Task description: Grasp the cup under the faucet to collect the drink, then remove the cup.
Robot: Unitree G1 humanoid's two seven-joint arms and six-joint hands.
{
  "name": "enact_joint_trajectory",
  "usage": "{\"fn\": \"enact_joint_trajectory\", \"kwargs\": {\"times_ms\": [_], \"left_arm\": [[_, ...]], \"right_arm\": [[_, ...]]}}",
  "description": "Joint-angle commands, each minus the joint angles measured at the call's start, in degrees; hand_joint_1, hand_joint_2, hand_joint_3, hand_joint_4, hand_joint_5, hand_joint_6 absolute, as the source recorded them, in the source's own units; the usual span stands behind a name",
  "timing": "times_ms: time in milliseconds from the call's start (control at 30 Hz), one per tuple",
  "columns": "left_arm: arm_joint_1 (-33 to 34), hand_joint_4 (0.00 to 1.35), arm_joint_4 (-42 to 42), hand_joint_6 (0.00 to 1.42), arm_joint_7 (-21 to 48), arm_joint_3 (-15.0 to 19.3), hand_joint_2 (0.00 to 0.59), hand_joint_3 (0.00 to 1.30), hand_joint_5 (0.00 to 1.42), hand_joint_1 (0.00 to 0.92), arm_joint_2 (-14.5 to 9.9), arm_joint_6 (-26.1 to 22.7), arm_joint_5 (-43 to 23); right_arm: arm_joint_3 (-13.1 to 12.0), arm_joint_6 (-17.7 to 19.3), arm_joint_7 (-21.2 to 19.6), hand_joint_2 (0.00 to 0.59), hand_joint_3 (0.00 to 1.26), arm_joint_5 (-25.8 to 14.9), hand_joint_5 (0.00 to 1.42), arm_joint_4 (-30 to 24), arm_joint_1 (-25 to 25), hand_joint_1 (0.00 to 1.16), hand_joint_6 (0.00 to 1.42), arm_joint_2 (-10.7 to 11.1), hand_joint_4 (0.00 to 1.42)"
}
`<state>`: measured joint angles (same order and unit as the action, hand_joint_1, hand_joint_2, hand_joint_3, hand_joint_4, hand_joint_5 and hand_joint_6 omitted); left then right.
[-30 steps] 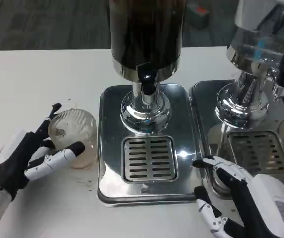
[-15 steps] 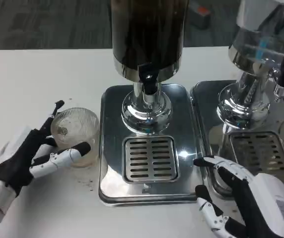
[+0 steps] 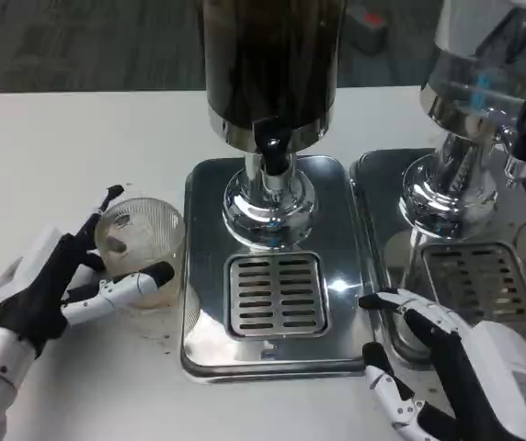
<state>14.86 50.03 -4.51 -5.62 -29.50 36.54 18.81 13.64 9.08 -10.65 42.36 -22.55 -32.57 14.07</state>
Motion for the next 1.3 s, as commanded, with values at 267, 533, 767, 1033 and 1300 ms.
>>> {"fn": "enact_joint_trajectory", "kwargs": {"times_ms": [267,533,767,1033,1300], "left_arm": [[-0.46,0.26,0.26,0.58,-1.53,-1.61,0.034,0.13,0.41,0.331,0.74,-3.57,1.81],[-0.31,0.26,0.58,0.59,-1.7,-2.52,0.037,0.13,0.43,0.354,0.44,-4.77,2.15],[-0.39,0.28,0.48,0.63,-2.68,-3.0,0.049,0.14,0.44,0.389,0.16,-5.2,3.06],[-0.38,0.33,0.62,0.7,-4.02,-3.35,0.063,0.18,0.49,0.413,0.46,-5.75,3.59],[-0.98,0.47,0.44,0.97,-7.04,-3.37,0.07,0.3,0.65,0.407,1.05,-5.88,3.96]], "right_arm": [[-0.79,-0.48,-0.14,0.479,0.33,-0.31,0.21,-0.22,-1.06,0.37,0.34,-0.31,0.22],[-0.91,-0.41,-0.04,0.485,0.33,-0.26,0.21,-0.47,-1.41,0.37,0.34,-0.46,0.22],[-0.95,-0.39,0.03,0.487,0.33,-0.42,0.22,-0.66,-1.5,0.38,0.34,-0.57,0.22],[-1.23,-0.5,0.25,0.48,0.33,-0.74,0.22,-0.87,-1.68,0.38,0.35,-0.63,0.22],[-1.34,-0.5,0.44,0.479,0.33,-0.96,0.22,-1.11,-1.98,0.37,0.36,-0.63,0.22]]}}
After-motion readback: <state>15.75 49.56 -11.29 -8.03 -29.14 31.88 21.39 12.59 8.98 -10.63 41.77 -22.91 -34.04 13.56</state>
